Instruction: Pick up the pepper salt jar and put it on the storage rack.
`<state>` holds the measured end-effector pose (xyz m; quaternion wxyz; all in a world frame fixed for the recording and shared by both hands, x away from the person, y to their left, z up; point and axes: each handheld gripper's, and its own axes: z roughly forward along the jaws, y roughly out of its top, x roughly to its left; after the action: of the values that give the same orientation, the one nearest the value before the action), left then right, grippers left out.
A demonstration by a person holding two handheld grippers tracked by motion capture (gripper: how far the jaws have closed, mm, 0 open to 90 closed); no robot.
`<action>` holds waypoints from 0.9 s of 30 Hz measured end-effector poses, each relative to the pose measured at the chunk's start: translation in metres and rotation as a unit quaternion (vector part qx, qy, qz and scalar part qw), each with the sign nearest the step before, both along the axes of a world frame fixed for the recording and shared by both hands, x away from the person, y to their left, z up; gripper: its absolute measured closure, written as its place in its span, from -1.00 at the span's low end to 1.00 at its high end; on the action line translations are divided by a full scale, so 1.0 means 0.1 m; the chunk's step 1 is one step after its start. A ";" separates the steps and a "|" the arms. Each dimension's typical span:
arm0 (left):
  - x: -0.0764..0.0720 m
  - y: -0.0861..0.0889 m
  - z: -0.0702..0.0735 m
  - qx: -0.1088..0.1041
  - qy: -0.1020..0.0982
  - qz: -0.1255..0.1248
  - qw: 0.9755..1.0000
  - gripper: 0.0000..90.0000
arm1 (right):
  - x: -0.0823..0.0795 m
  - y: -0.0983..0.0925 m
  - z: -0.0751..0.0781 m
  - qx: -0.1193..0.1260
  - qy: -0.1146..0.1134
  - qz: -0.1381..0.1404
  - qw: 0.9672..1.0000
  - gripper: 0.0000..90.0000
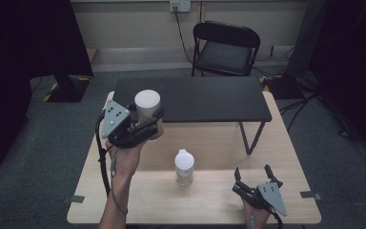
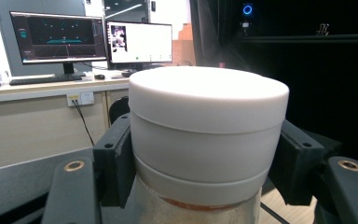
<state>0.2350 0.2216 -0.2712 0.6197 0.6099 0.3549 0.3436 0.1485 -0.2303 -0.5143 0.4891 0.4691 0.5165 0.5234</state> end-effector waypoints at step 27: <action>0.62 -0.30 0.00 0.004 0.018 0.056 0.998 -0.24 | 0.00 -0.01 0.00 0.000 0.000 0.002 1.000 -1.00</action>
<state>0.2965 0.1919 -0.2709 0.5904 0.5980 0.3979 0.3680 0.1485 -0.2310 -0.5143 0.4882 0.4678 0.5175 0.5245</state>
